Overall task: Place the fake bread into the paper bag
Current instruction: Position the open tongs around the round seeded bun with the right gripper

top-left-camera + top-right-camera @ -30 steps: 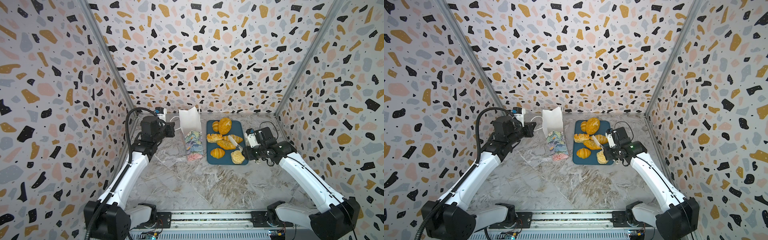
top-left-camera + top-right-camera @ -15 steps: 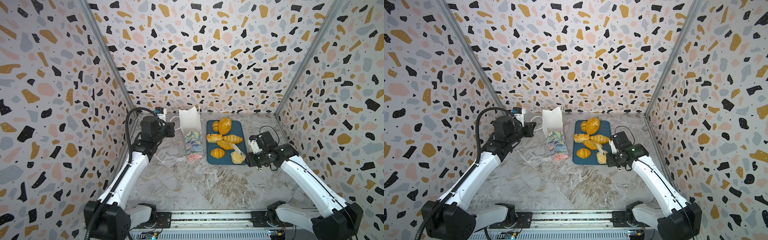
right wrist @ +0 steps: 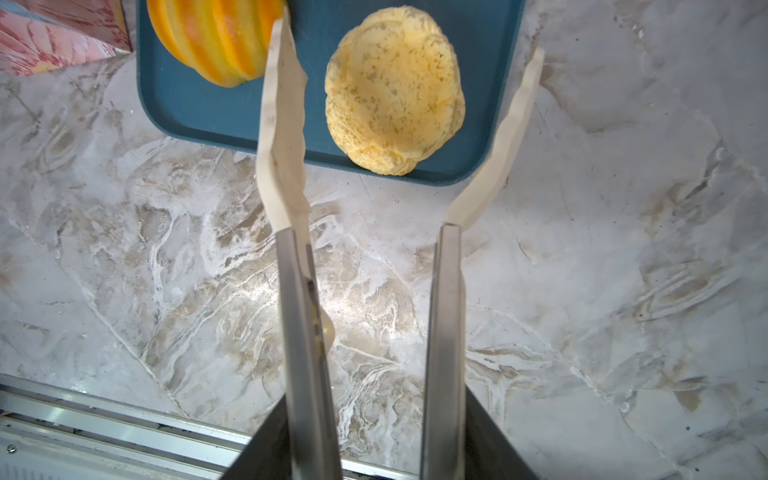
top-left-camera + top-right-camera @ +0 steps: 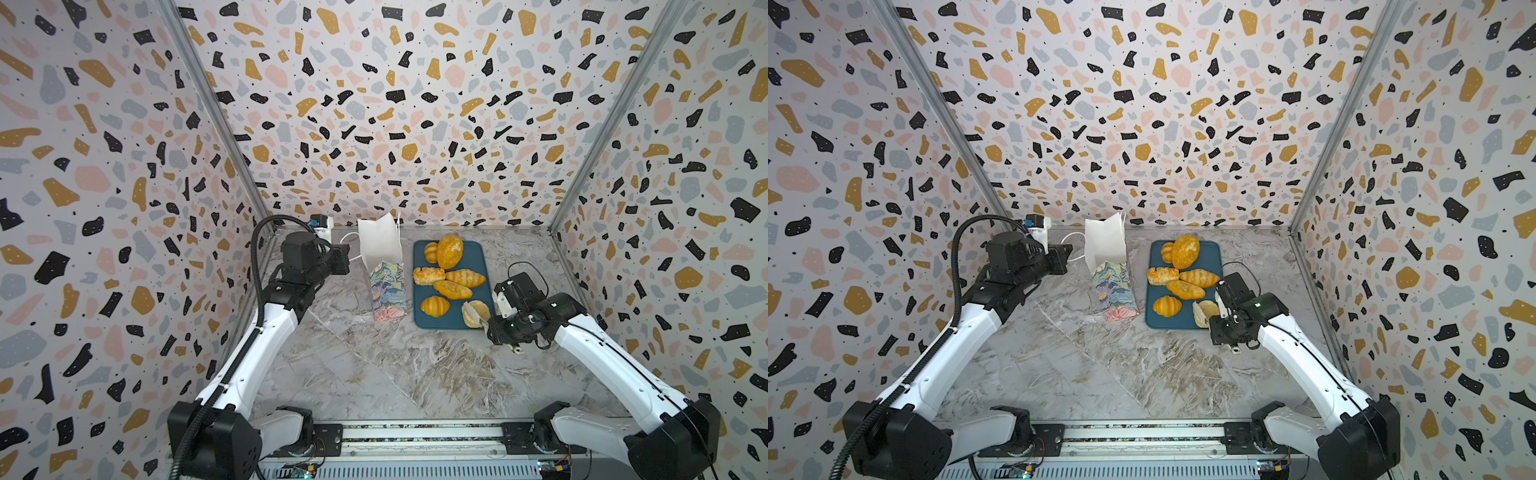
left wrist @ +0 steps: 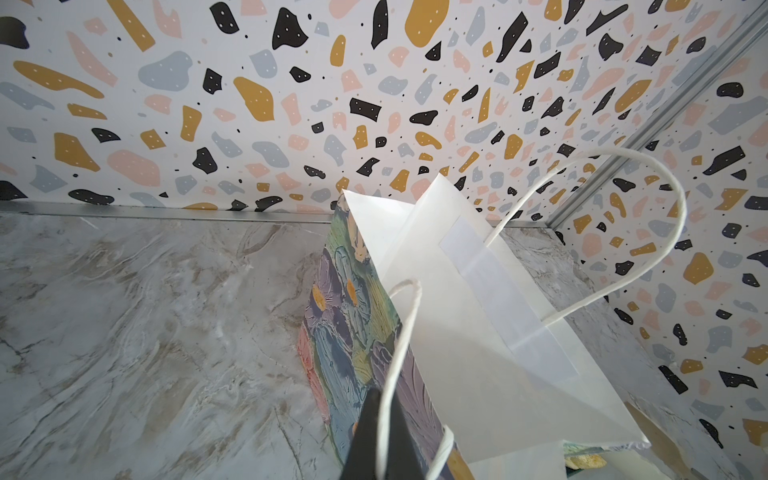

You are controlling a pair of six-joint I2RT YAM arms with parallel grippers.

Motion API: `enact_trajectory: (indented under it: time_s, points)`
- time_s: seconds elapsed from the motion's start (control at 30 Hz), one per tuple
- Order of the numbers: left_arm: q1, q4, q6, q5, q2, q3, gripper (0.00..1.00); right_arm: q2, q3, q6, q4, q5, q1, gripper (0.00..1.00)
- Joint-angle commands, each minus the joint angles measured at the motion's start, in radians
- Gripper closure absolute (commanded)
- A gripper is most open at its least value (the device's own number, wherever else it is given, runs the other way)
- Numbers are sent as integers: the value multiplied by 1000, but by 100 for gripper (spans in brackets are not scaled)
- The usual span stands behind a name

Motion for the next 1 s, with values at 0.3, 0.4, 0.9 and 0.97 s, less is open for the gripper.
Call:
enact_trajectory:
  time_s: [0.3,0.4,0.9,0.97]
  points:
    - [3,11,1,-6,-12,-5,100,32,-24,22,17,23,15,46]
    - [3,11,0,-7,-14,-4,100,51,-27,29,19,49,33,46]
    - [3,12,4,-11,-18,-7,100,108,-25,25,43,101,47,46]
    - [3,12,3,-11,-18,-7,100,109,-24,26,42,116,47,46]
